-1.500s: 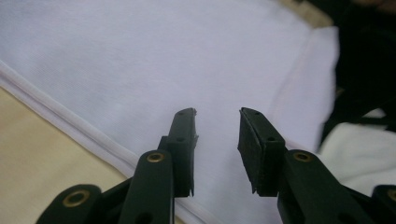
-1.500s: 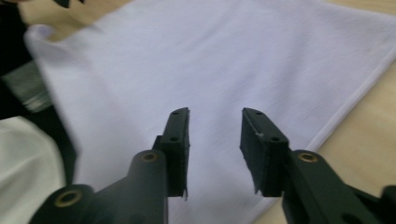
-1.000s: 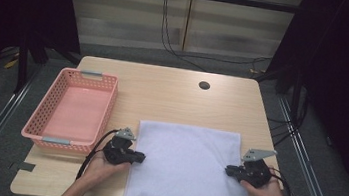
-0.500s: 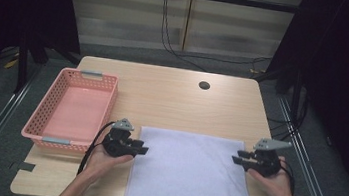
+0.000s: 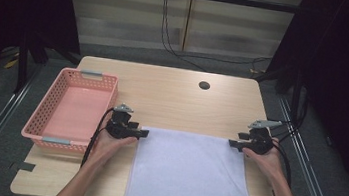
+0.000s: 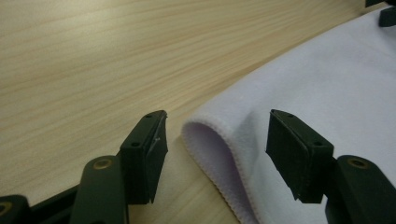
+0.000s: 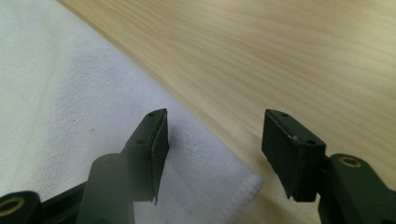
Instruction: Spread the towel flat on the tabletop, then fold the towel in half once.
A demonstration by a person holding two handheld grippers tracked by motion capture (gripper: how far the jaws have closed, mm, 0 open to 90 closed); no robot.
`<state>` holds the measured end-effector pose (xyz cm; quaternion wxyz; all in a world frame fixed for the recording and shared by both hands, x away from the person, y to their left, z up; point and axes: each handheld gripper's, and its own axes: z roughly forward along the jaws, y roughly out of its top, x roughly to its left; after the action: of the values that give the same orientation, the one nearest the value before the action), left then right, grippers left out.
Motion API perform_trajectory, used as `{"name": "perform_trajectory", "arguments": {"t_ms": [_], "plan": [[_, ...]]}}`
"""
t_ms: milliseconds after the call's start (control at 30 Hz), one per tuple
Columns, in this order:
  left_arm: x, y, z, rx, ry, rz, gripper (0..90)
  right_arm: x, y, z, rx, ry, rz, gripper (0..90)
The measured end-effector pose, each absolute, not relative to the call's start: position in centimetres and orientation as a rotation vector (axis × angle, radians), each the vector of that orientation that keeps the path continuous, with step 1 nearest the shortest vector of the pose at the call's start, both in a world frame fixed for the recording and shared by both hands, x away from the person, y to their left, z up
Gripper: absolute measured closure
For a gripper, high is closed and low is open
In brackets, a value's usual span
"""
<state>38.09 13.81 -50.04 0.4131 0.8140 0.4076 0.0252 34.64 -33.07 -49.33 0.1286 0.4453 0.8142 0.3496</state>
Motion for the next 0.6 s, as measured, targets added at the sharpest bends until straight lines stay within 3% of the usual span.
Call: {"name": "perform_trajectory", "arguments": {"t_ms": [67,167,233,300,333,433,600], "plan": [[38.3,13.5,-50.2,2.07,0.999,0.048,37.5,34.8,-33.1,-49.7,1.303,2.391,1.031,42.1],[38.6,13.2,-50.5,2.055,0.972,0.034,46.2,34.9,-32.9,-50.1,1.299,2.408,1.026,43.5],[38.6,13.1,-50.7,2.063,0.942,0.002,61.8,34.7,-33.0,-50.0,1.314,2.4,1.019,44.3],[38.5,13.0,-50.7,2.076,0.901,-0.02,77.2,34.5,-33.0,-50.0,1.32,2.411,1.049,58.6],[38.5,13.0,-50.6,2.079,0.898,-0.014,80.7,34.5,-33.1,-50.0,1.325,2.429,1.068,67.2],[38.5,13.2,-49.9,2.024,0.894,-0.034,83.9,34.4,-33.6,-49.8,1.336,2.427,1.13,81.0],[38.7,13.1,-47.5,1.971,0.865,-0.012,84.4,34.5,-34.8,-47.9,1.351,2.337,1.26,84.0]]}}
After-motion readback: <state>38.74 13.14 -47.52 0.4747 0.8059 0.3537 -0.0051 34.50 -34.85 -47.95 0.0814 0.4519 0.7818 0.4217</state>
